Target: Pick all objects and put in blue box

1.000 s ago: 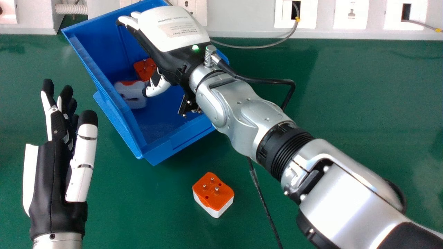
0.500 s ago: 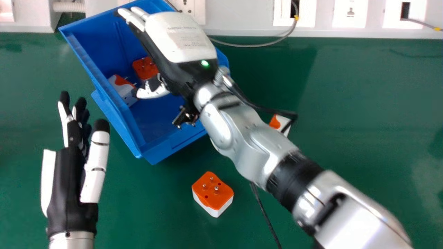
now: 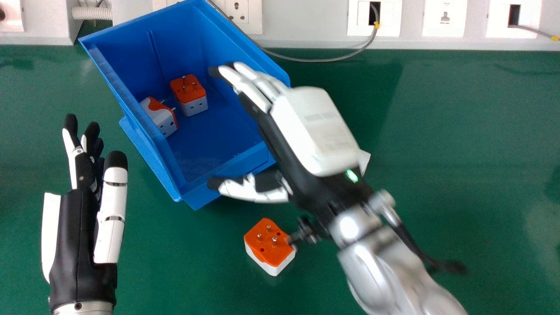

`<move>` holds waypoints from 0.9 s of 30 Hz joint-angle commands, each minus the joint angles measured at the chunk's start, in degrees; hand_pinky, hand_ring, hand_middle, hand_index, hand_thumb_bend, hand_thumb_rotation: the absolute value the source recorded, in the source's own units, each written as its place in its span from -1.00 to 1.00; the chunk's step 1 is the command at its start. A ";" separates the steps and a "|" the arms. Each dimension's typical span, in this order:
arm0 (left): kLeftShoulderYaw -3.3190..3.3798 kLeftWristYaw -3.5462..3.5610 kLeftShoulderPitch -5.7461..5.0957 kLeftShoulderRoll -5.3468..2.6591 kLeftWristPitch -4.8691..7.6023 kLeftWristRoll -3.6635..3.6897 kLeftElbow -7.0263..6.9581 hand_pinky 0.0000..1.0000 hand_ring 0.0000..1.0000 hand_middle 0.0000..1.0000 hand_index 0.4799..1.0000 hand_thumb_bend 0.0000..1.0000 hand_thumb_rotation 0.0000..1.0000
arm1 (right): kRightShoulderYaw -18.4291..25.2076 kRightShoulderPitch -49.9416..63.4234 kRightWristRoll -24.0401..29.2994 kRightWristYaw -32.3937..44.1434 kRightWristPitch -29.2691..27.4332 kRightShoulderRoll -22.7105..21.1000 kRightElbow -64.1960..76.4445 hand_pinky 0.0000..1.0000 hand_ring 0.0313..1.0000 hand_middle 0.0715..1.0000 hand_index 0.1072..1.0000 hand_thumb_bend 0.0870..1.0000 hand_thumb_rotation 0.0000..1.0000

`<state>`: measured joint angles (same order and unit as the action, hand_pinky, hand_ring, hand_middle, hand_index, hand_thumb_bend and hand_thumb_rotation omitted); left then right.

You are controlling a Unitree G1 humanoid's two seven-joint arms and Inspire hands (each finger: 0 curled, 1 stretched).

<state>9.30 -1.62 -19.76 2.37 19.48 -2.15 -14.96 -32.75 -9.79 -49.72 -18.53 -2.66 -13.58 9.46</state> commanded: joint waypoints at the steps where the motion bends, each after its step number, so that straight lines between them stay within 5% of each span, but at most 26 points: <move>1: -0.20 -0.32 -0.20 -0.33 1.99 -0.04 -1.35 1.00 1.00 1.00 1.00 -0.46 0.83 | 1.37 4.12 -0.81 -2.05 -2.36 -1.40 3.81 0.23 0.55 0.65 0.61 -0.11 -0.26; 7: 0.26 -0.42 0.40 -0.11 4.32 -0.17 0.50 1.00 1.00 1.00 1.00 -0.51 0.78 | 2.41 11.76 -1.49 -4.23 -7.47 -4.08 2.50 0.18 0.49 0.57 0.52 -0.10 -0.15; 13: 0.57 0.09 0.81 0.16 5.22 0.76 1.67 1.00 1.00 1.00 1.00 -0.52 0.77 | 2.24 13.79 -1.58 -3.01 -8.77 -4.50 -1.16 0.22 0.48 0.54 0.48 -0.02 -0.23; 17: 0.67 0.00 0.73 0.25 3.50 0.57 1.09 1.00 1.00 1.00 1.00 -0.46 0.80 | 1.93 13.67 -2.50 -1.40 -7.97 -4.20 -3.51 0.27 0.53 0.57 0.50 -0.04 -0.23; 24: 0.95 0.19 0.58 0.58 3.46 0.70 1.00 1.00 1.00 1.00 1.00 -0.46 0.82 | 0.96 12.08 -4.90 -1.32 -6.70 -2.77 -9.15 0.27 0.52 0.57 0.51 -0.04 -0.18; 27: 1.27 0.45 0.86 0.98 4.51 1.05 1.86 1.00 1.00 1.00 1.00 -0.46 0.81 | 0.57 10.76 -6.11 -2.00 -6.29 -1.93 -11.71 0.27 0.52 0.57 0.52 -0.04 -0.17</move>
<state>10.09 -1.28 -19.22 2.84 22.59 -1.49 -12.82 -31.89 2.55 -55.09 -19.36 -9.13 -16.36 -2.14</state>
